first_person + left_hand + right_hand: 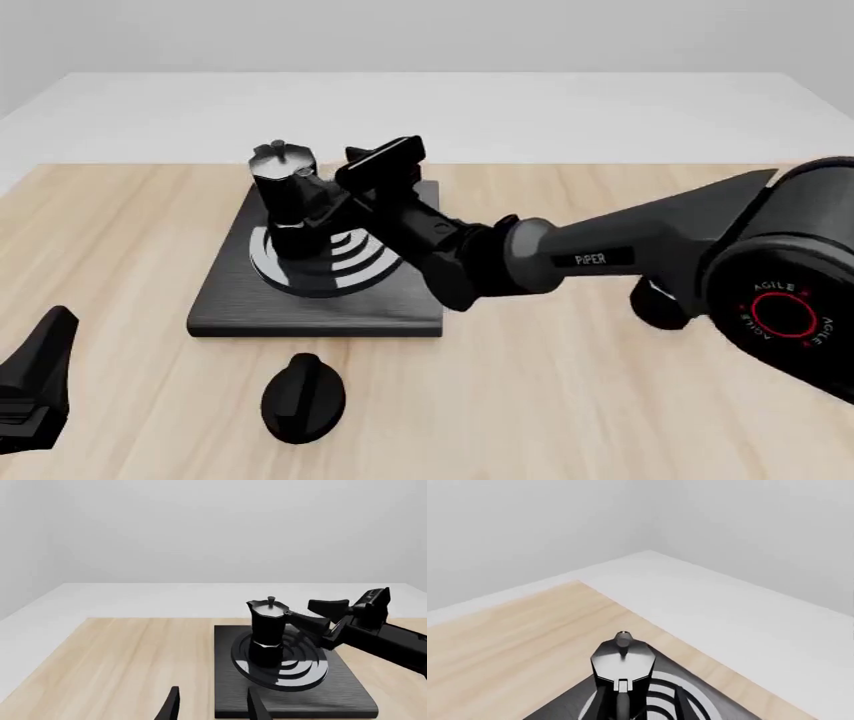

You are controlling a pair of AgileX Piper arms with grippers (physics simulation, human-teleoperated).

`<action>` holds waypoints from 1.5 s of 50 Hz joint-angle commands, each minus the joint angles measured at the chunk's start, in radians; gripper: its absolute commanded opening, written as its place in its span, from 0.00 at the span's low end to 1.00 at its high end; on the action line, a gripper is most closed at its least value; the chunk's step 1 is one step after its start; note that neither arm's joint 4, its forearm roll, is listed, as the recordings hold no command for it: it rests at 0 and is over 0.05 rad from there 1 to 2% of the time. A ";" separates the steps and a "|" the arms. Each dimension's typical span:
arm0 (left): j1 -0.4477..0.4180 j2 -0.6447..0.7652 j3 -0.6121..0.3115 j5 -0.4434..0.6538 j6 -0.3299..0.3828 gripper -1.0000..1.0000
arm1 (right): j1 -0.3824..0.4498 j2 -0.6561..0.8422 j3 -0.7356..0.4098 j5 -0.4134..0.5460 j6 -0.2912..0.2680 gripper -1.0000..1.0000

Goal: Put both moka pots on the stove.

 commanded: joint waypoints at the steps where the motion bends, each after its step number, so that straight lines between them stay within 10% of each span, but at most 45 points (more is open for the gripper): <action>1: 0.000 0.000 0.000 0.000 0.000 1.00 | 0.010 -0.101 0.103 0.001 -0.008 1.00; 38: 0.000 0.000 0.000 0.000 0.000 1.00 | 0.017 -0.593 0.442 0.169 -0.054 1.00; 75: 0.000 0.000 0.000 0.000 0.000 1.00 | -0.195 -1.075 0.567 0.645 -0.116 1.00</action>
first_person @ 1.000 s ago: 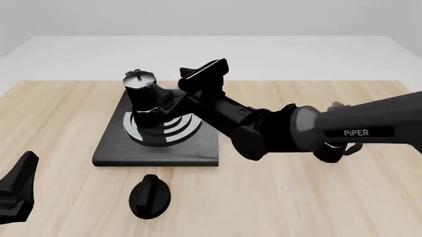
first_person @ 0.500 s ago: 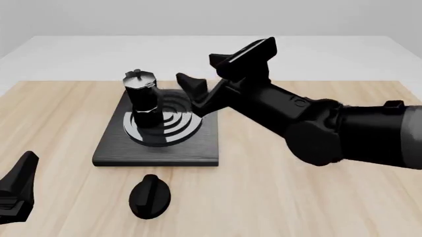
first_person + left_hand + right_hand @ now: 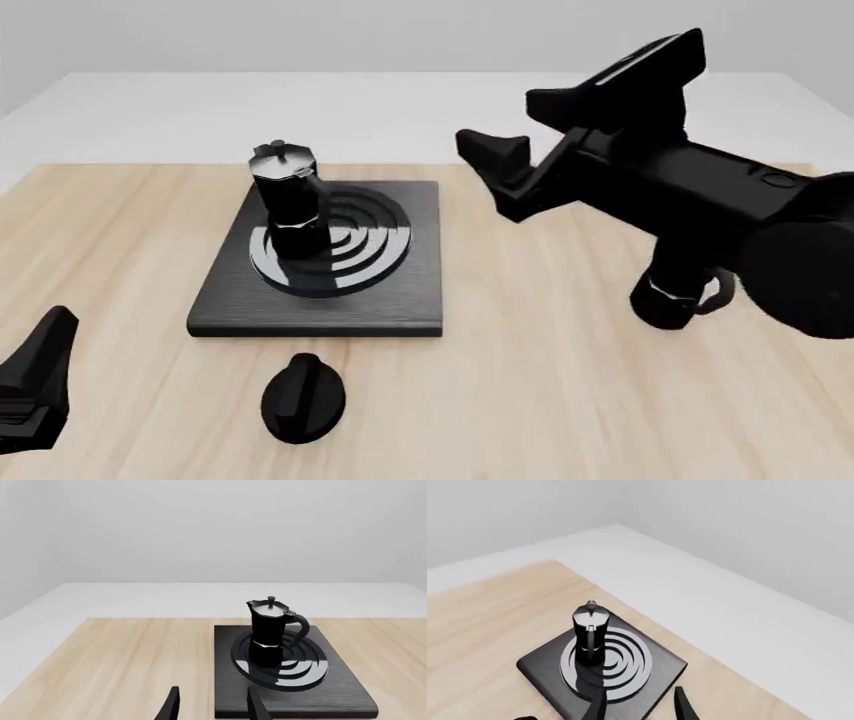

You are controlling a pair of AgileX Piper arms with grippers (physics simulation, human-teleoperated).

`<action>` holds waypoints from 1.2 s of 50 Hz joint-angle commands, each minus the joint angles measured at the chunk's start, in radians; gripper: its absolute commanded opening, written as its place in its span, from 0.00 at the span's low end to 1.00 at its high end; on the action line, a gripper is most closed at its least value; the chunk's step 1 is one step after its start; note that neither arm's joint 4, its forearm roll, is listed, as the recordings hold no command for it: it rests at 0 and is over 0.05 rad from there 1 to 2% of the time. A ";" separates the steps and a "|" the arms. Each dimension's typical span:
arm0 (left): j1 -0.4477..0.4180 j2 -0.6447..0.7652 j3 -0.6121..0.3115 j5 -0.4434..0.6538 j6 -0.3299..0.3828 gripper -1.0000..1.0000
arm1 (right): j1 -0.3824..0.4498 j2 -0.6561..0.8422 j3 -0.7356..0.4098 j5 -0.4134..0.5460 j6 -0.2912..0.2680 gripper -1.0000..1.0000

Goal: Put both moka pots on the stove.

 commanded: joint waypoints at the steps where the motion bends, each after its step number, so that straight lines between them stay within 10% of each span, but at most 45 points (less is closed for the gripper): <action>1: 0.000 0.000 0.000 0.000 0.000 1.00 | -0.082 -0.171 0.056 0.142 -0.008 1.00; 23: 0.000 0.000 0.000 0.000 0.000 1.00 | -0.371 -0.446 0.171 0.386 -0.043 1.00; 60: 0.000 0.000 0.000 0.000 0.000 1.00 | -0.625 -0.654 0.131 0.730 -0.081 1.00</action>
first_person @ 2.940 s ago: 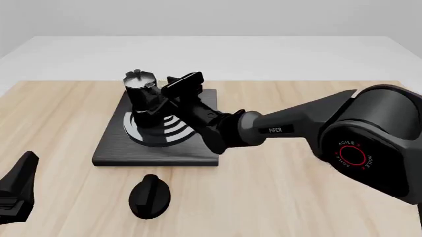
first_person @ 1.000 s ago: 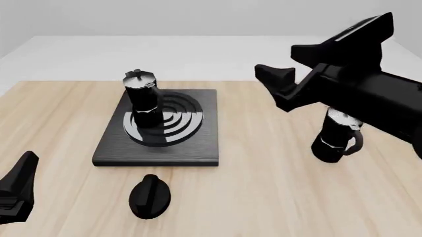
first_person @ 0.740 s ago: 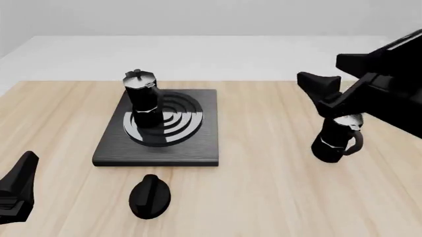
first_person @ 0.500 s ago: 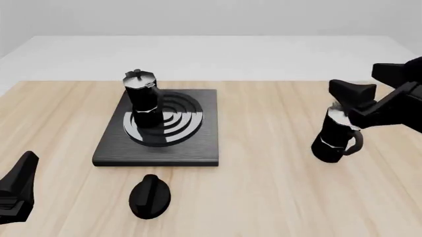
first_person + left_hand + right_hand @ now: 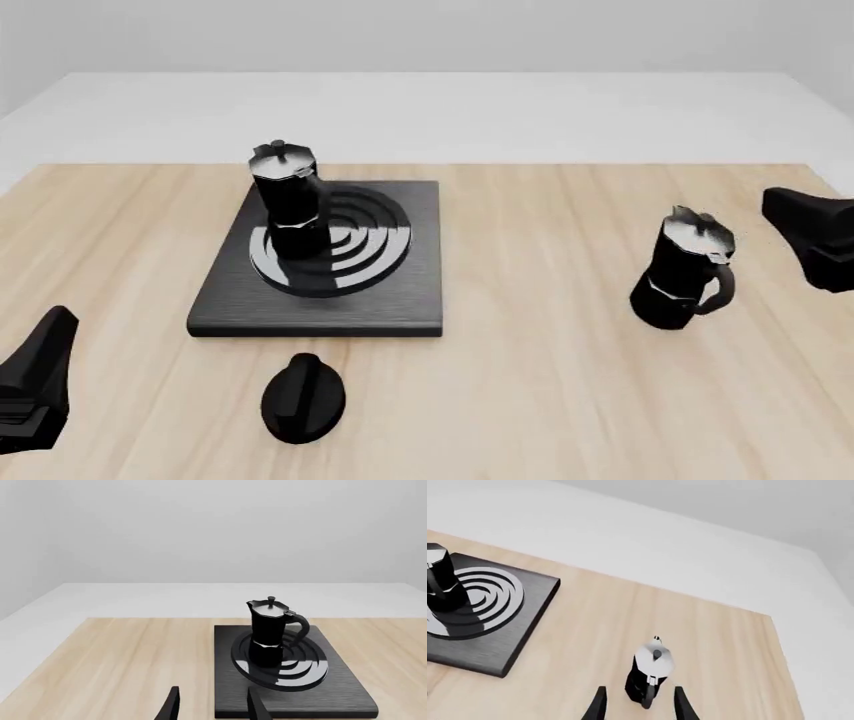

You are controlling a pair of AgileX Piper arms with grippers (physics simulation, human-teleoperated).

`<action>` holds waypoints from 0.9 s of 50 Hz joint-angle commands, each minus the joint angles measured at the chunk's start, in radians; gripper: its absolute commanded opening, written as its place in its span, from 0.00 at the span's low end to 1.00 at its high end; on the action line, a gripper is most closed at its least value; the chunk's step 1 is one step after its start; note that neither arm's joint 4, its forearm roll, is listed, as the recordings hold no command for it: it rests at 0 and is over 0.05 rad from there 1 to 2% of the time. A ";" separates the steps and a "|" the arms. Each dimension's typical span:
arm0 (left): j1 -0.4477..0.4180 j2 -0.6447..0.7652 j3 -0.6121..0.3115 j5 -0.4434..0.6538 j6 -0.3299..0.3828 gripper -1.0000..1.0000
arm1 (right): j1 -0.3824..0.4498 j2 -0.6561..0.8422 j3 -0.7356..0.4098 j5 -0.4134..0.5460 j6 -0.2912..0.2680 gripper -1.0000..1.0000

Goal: Put both moka pots on the stove.

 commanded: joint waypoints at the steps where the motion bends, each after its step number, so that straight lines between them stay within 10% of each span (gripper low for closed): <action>1: 0.000 0.000 0.000 0.000 0.000 1.00 | -0.066 -0.033 -0.016 0.081 -0.020 1.00; 19: 0.000 0.000 0.000 0.000 0.000 1.00 | -0.133 -0.020 -0.020 0.138 -0.049 1.00; 45: 0.000 0.000 0.000 0.000 0.000 1.00 | -0.148 0.252 0.015 -0.054 -0.030 1.00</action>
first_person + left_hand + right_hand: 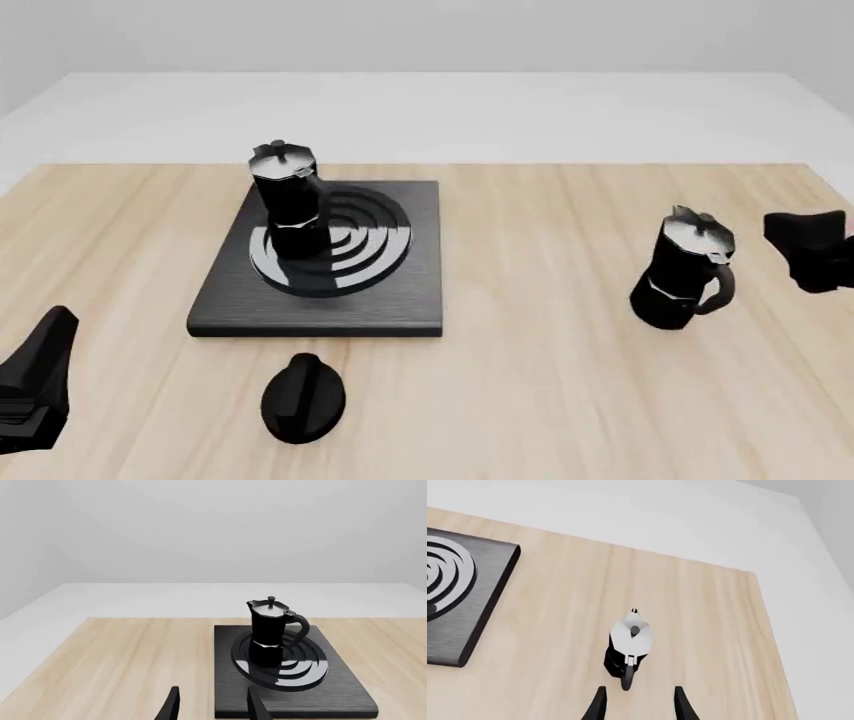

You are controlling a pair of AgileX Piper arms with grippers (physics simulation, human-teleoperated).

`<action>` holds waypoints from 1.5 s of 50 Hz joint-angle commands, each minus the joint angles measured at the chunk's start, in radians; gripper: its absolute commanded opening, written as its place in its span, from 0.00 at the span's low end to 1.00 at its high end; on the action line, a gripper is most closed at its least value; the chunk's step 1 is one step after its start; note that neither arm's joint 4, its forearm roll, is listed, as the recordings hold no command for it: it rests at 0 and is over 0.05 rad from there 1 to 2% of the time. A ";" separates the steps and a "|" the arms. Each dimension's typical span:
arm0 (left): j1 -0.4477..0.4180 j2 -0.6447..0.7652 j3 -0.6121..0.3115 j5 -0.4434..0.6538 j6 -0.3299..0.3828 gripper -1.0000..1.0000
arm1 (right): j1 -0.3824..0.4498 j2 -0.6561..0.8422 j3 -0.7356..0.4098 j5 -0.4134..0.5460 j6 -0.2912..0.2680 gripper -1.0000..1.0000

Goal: Put both moka pots on the stove.

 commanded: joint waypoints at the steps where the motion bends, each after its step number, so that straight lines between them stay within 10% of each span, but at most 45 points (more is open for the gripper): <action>1: 0.000 0.000 0.000 0.000 0.000 1.00 | -0.007 0.128 0.015 -0.091 0.002 1.00; 75: 0.000 0.000 0.000 0.000 0.000 1.00 | -0.012 0.490 0.121 -0.414 0.049 1.00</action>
